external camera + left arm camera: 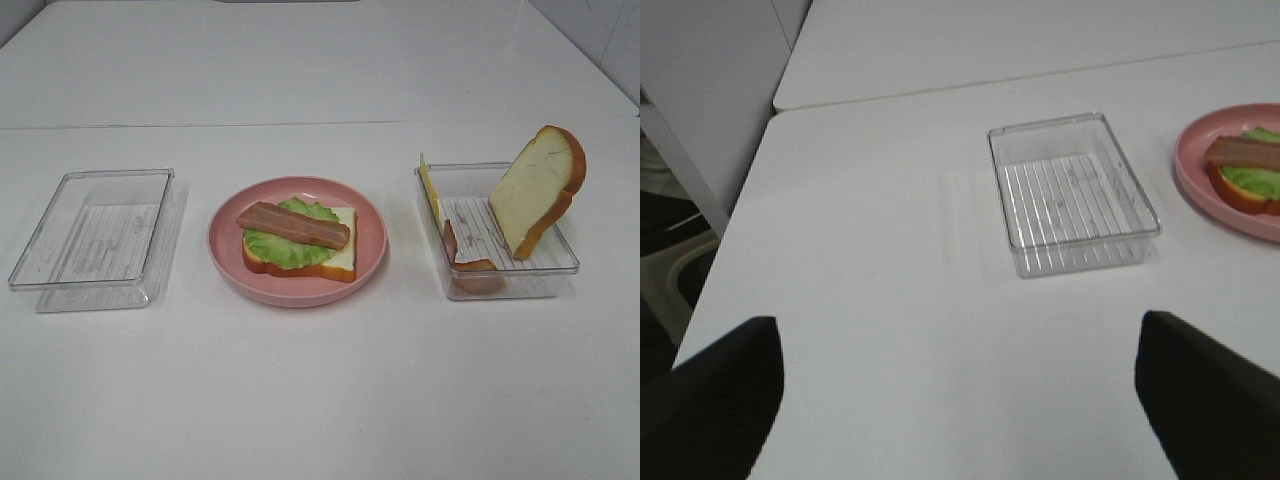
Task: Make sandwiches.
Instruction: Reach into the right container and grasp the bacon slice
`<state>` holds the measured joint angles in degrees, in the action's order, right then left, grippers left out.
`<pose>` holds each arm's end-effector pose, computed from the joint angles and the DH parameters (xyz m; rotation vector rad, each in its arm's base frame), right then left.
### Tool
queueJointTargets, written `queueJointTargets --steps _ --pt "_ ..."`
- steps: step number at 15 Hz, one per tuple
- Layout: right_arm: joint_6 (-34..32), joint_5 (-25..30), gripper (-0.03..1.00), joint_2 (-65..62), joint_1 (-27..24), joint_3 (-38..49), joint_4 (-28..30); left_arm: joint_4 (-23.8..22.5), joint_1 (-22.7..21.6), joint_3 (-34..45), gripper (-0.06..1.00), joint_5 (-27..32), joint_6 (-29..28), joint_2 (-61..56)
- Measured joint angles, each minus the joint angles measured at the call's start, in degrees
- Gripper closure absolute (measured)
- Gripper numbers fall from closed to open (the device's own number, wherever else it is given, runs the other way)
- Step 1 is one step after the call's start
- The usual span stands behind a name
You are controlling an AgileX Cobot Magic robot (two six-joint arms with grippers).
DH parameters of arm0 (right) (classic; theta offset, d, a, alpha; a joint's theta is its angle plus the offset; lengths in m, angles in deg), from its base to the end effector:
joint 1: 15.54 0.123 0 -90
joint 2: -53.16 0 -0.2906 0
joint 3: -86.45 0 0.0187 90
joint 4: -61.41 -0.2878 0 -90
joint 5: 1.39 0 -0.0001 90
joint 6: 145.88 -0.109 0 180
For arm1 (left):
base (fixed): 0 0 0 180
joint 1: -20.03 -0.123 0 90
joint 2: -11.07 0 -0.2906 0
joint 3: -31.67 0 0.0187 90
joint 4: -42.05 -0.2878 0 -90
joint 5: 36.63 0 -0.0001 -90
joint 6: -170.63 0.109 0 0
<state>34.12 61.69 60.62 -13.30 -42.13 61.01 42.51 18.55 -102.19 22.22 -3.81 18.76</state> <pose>0.0409 0.0023 0.2677 -0.0419 2.1283 0.0316 0.0338 0.0001 0.3047 0.0704 1.9660 0.0710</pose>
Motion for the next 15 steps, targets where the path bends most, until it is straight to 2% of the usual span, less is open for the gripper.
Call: queueJointTargets --steps 2,15 --pt "0.0 0.0 0.12 0.0 0.0 0.0 0.0 0.0 0.0 0.5 0.07 3.6 0.0 -0.3" --pt "0.0 0.0 0.12 0.0 0.0 0.0 0.0 -0.9 0.0 1.6 0.07 3.2 -1.3 -0.3"
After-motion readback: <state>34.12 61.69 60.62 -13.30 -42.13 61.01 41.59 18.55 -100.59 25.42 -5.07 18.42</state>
